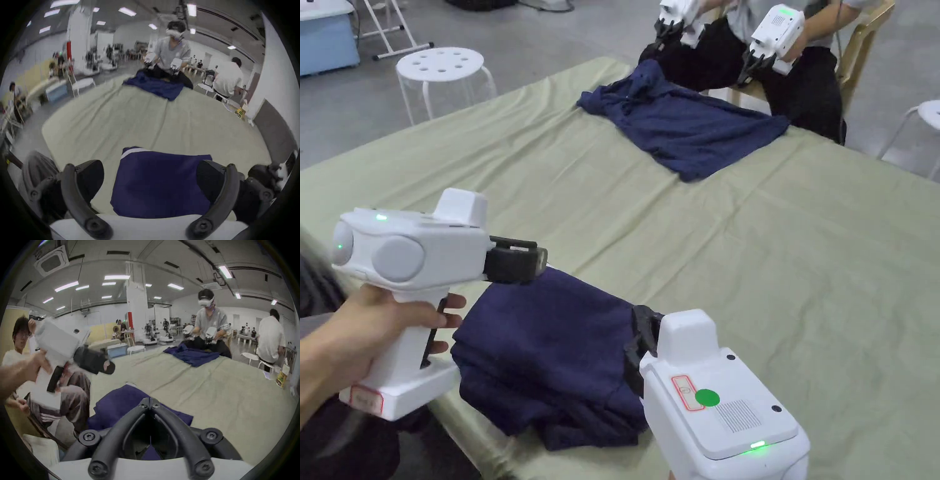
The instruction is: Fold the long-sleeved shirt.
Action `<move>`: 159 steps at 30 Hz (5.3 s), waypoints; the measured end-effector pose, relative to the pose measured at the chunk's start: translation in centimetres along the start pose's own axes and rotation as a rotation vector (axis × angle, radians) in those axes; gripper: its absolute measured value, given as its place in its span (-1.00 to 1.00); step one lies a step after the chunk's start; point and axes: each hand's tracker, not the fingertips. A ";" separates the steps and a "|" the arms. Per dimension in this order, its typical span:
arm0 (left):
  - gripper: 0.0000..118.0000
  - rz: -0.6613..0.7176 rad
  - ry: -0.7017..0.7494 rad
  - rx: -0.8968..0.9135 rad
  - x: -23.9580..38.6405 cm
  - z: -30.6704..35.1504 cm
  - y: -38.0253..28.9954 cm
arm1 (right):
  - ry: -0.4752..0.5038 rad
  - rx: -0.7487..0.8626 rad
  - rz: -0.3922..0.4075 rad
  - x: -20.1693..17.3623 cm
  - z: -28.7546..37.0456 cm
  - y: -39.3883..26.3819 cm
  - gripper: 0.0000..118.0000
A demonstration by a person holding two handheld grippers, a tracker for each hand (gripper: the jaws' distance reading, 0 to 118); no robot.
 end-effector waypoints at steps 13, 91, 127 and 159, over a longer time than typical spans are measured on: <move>-0.95 -0.158 -0.079 0.470 25.2 7.4 -4.5 | -0.504 0.099 -0.055 10.4 17.9 1.1 -1.00; 0.88 -0.244 -0.230 0.670 39.9 12.3 -3.0 | -1.055 0.316 0.041 20.8 38.4 0.8 1.00; 0.88 -0.242 -0.282 0.679 40.1 12.3 -2.3 | -1.083 0.345 0.053 20.4 39.2 1.4 1.00; 0.88 -0.231 -0.332 0.676 40.5 13.8 -1.6 | -1.093 0.333 0.064 20.0 38.9 0.7 1.00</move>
